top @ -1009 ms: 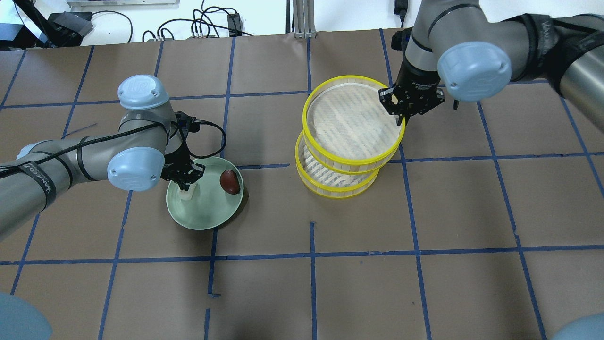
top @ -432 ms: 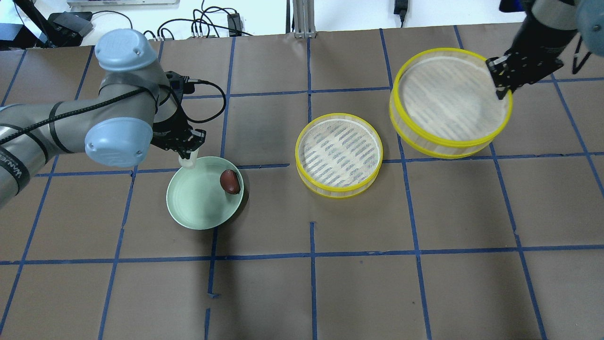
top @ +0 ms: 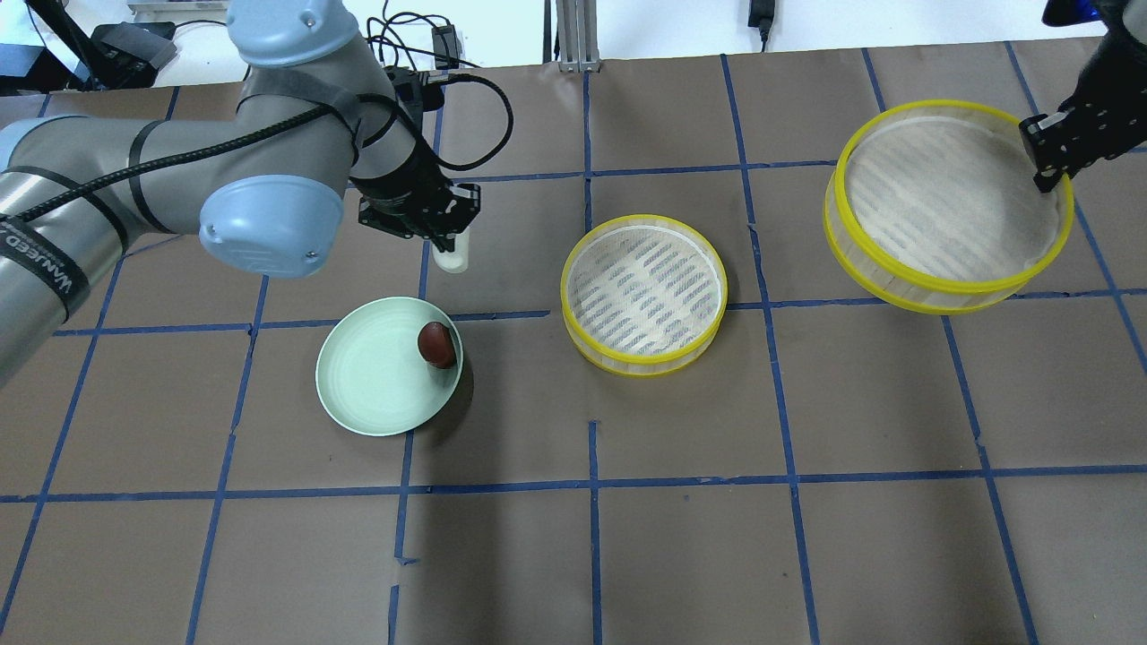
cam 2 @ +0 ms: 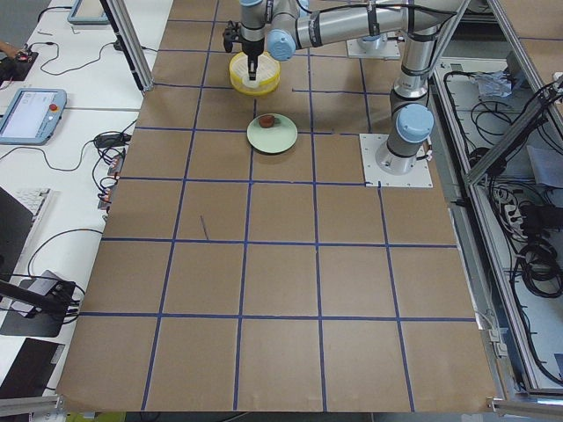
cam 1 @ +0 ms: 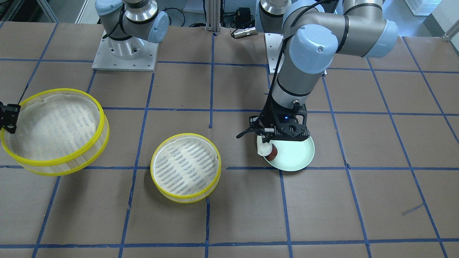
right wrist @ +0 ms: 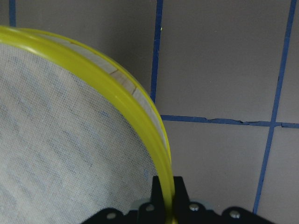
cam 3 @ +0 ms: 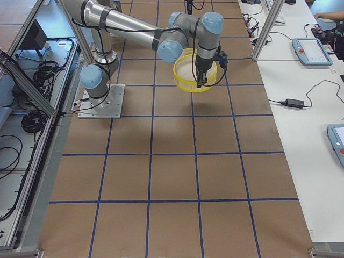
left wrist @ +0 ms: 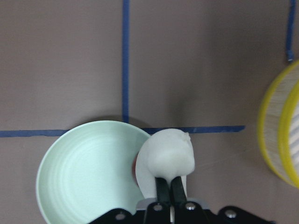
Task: Place buns in different layers of steamer
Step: 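Carry the white bun to the lower steamer tier and release it with the left gripper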
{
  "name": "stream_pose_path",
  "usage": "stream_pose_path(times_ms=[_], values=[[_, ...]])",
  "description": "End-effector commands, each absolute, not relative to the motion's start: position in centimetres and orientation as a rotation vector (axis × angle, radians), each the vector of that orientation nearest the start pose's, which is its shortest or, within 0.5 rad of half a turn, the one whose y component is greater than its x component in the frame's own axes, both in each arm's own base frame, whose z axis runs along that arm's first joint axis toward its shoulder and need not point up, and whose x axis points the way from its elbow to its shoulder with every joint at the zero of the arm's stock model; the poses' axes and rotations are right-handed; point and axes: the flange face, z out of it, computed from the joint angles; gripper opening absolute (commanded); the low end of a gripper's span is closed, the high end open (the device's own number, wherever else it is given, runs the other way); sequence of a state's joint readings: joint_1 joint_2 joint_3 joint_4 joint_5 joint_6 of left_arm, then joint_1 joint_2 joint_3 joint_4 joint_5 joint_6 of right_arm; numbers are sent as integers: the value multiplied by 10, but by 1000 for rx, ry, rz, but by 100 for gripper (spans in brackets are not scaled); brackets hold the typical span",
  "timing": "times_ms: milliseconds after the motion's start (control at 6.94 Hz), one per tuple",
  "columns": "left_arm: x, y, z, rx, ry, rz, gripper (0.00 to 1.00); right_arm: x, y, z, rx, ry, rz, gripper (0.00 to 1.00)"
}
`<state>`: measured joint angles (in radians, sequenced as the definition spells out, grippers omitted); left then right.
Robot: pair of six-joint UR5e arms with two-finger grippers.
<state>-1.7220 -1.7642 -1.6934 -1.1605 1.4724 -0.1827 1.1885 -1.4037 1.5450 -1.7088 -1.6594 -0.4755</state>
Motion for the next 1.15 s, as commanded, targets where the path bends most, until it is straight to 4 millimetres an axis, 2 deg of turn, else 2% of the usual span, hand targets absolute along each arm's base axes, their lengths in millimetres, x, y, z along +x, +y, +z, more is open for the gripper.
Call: stream_pose_path(times_ms=[0, 144, 288, 432, 577, 721, 1009], values=[[-306, -533, 342, -125, 3339, -188, 0, -96, -565, 423, -161, 3218, 75, 9], [-351, -526, 309, -173, 3351, -185, 0, -96, -565, 423, -161, 3218, 77, 9], [-369, -522, 292, -210, 3348, -167, 0, -96, -565, 423, -161, 3218, 77, 9], [-370, -520, 290, -223, 3352, -159, 2, -96, -565, 423, -161, 3218, 77, 9], [-368, -517, 283, -208, 3339, -138, 84, -96, -564, 424, -159, 3217, 79, 9], [-367, -514, 282, -203, 3332, -138, 100, -96, -564, 423, -159, 3216, 84, 9], [-365, -512, 285, -203, 3328, -143, 100, -95, -563, 424, -152, 3215, 88, 9]])
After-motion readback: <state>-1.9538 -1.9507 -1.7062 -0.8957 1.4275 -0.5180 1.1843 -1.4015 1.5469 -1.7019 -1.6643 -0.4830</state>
